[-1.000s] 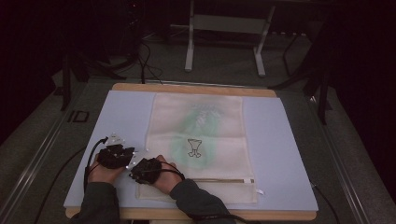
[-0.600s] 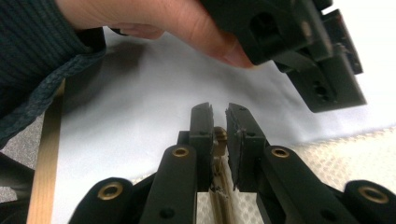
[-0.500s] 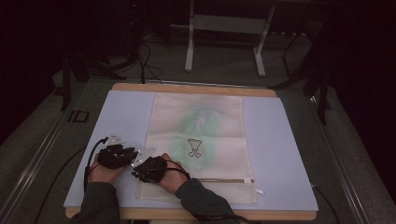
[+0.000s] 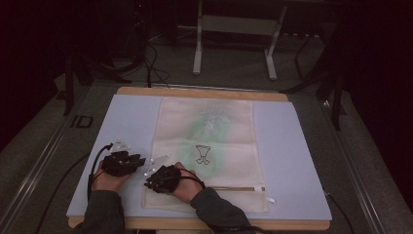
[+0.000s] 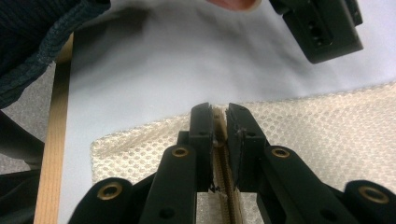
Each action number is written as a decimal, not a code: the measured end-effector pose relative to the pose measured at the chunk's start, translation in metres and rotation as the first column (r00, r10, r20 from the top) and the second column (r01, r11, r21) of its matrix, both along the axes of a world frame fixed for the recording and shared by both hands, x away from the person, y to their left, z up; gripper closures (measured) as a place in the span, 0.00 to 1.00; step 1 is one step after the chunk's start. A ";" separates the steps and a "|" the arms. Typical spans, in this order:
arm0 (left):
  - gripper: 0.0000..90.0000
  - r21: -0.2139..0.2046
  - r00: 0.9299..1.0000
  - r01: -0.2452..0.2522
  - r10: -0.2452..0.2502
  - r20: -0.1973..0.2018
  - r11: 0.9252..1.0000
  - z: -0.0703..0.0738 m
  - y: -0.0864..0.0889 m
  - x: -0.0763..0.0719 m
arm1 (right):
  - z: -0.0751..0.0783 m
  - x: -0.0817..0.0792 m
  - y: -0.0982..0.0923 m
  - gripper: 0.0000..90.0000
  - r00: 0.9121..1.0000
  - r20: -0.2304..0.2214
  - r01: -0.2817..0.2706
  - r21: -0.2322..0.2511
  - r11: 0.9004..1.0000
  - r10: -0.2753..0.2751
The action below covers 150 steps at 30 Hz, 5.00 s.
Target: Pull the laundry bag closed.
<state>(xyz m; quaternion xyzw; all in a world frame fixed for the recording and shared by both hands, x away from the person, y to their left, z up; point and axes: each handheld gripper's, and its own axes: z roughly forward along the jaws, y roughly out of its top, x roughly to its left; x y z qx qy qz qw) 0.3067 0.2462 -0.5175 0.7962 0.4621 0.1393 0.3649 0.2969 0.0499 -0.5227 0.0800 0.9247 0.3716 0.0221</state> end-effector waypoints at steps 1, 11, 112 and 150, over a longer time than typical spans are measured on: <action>0.75 0.000 1.000 0.000 0.000 0.000 1.000 0.000 0.000 0.000 | -0.001 0.001 0.000 0.90 1.000 -0.010 -0.001 -0.006 1.000 0.001; 0.75 -0.003 1.000 0.019 -0.019 0.006 1.000 0.002 -0.001 -0.003 | -0.006 0.008 -0.001 0.88 0.995 -0.094 0.015 -0.009 1.000 -0.016; 1.00 0.039 0.958 0.236 -0.226 -0.176 0.971 -0.006 -0.025 -0.021 | 0.002 -0.012 -0.017 0.91 0.999 0.051 -0.003 -0.118 0.993 0.009; 1.00 0.033 0.955 0.244 -0.235 -0.181 0.969 -0.006 -0.024 -0.020 | 0.010 -0.016 -0.039 0.91 0.997 0.070 -0.018 -0.186 0.982 0.032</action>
